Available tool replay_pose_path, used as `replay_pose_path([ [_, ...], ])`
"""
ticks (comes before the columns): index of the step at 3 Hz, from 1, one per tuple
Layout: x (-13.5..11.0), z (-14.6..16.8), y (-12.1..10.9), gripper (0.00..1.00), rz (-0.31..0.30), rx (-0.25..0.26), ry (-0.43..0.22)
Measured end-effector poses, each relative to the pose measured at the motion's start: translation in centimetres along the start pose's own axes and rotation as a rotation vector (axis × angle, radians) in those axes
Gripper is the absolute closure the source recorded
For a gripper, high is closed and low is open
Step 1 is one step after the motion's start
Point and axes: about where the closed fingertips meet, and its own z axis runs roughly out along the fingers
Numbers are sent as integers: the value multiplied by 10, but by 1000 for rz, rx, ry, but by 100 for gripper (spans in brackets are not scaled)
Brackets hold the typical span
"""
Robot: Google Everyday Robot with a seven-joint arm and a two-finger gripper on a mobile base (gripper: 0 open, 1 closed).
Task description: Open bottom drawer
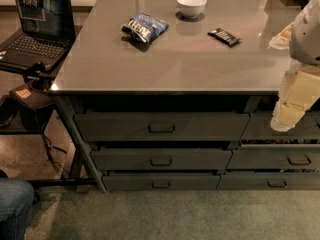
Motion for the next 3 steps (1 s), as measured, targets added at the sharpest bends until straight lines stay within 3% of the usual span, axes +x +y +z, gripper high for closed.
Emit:
replay_pose_path([
  [1, 0, 0, 0, 0, 0, 0, 0],
  [2, -4, 22, 11, 0, 3, -16, -29],
  [3, -29, 73, 45, 0, 88, -69, -119],
])
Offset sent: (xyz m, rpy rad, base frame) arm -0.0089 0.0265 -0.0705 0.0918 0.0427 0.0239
